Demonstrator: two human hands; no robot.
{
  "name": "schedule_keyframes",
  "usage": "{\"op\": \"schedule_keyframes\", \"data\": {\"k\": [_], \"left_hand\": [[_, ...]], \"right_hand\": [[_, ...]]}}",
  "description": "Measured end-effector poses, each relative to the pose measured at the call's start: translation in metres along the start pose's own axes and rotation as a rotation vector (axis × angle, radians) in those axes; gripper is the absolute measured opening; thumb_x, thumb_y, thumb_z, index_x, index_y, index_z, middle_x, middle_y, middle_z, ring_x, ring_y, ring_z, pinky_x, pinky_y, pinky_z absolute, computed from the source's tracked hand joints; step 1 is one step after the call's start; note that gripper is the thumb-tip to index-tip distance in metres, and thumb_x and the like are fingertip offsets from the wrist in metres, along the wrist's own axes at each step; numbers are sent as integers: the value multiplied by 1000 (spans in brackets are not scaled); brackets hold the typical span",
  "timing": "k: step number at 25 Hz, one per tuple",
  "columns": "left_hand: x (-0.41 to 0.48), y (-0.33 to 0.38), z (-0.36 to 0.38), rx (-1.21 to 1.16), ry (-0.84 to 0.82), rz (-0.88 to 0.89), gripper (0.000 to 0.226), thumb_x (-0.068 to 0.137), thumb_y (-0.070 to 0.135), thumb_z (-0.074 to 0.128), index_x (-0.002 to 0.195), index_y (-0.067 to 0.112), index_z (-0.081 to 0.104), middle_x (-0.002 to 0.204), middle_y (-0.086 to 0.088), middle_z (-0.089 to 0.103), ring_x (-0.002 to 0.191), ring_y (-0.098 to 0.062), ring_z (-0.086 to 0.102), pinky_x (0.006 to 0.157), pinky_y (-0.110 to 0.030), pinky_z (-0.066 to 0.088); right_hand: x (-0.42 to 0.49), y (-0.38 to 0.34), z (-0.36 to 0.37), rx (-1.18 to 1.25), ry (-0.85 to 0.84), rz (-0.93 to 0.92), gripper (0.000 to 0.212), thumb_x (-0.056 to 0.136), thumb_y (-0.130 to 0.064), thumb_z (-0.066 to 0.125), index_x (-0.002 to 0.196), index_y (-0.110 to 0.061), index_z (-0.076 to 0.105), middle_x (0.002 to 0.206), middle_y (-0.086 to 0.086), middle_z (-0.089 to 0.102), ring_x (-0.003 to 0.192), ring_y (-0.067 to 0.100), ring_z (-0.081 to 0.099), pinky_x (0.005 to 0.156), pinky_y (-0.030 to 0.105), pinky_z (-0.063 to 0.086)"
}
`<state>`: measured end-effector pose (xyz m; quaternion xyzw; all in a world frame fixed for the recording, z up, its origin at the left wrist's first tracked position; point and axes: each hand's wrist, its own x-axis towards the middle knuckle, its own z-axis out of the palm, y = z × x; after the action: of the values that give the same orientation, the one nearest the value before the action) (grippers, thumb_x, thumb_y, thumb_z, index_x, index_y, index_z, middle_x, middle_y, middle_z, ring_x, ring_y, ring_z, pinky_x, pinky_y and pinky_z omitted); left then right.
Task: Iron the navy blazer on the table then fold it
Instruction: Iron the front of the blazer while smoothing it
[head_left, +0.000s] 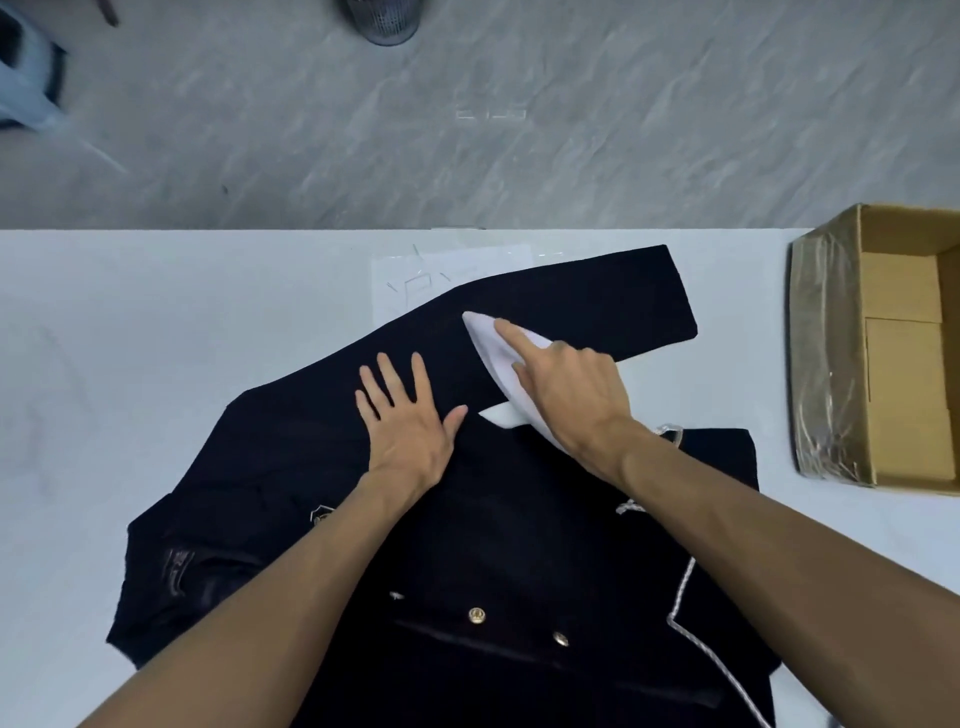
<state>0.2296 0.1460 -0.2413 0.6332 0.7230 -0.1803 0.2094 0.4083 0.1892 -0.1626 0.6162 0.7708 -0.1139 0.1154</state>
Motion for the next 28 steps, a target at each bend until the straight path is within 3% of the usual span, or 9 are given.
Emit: {"op": "schedule_keyframes", "data": {"k": [7, 10, 14, 18, 20, 23, 26, 28], "left_hand": [[3, 1, 0, 32, -20, -7, 83, 98, 64, 11, 144, 11, -32, 156, -31, -24, 144, -53, -19, 120, -60, 1], [4, 3, -1, 12, -22, -14, 82, 98, 64, 10, 141, 11, -34, 156, -32, -25, 144, -53, -19, 120, -60, 1], [3, 2, -1, 15, -38, -24, 81, 97, 64, 9, 140, 11, -36, 155, -32, -26, 143, -53, -20, 120, -60, 0], [5, 2, -4, 33, -78, -11, 83, 98, 65, 11, 144, 12, -33, 156, -30, -27, 144, -51, -21, 119, -58, -3], [0, 1, -9, -22, -100, -15, 83, 100, 63, 18, 151, 13, -25, 158, -28, -24, 146, -48, -19, 119, -57, -4], [-25, 11, -26, -212, -4, 7, 76, 102, 46, 41, 157, 10, 4, 162, -26, -8, 150, -43, -5, 123, -51, 2], [-63, 42, -44, -412, -5, 156, 55, 98, 32, 56, 147, 13, 38, 156, -10, 32, 140, -29, 35, 117, -40, 29], [-79, 65, -52, -571, -207, 184, 41, 96, 30, 60, 135, 19, 53, 130, 2, 60, 117, -20, 57, 105, -39, 44]], "right_hand": [[15, 77, -2, 116, 46, 247, 53, 104, -24, 34, 151, -43, 17, 78, 11, 57, 63, 29, 44, 61, 37, 33], [15, 108, -5, 112, 56, 311, 52, 104, -26, 34, 151, -41, 20, 72, 10, 50, 64, 31, 44, 63, 37, 33], [14, 111, -5, 116, 61, 306, 48, 104, -28, 33, 150, -39, 22, 72, 12, 52, 64, 32, 45, 64, 37, 34], [2, 121, -15, 192, 133, 456, 50, 103, -33, 36, 151, -27, 24, 86, 19, 62, 71, 32, 45, 67, 37, 32], [-16, 122, -31, 204, 154, 442, 48, 101, -36, 40, 144, -16, 33, 83, 14, 59, 75, 35, 49, 66, 37, 31], [-53, 125, -52, 491, 237, 495, 37, 95, -46, 48, 103, -11, 58, 76, 6, 59, 72, 32, 56, 60, 35, 36], [-111, 132, -78, 1022, 328, 638, 38, 92, -45, 55, 82, -9, 60, 64, 0, 60, 53, 16, 56, 53, 28, 41], [-153, 140, -88, 1241, 358, 691, 34, 93, -40, 56, 80, -9, 59, 67, 4, 62, 56, 13, 55, 57, 27, 42]]}}
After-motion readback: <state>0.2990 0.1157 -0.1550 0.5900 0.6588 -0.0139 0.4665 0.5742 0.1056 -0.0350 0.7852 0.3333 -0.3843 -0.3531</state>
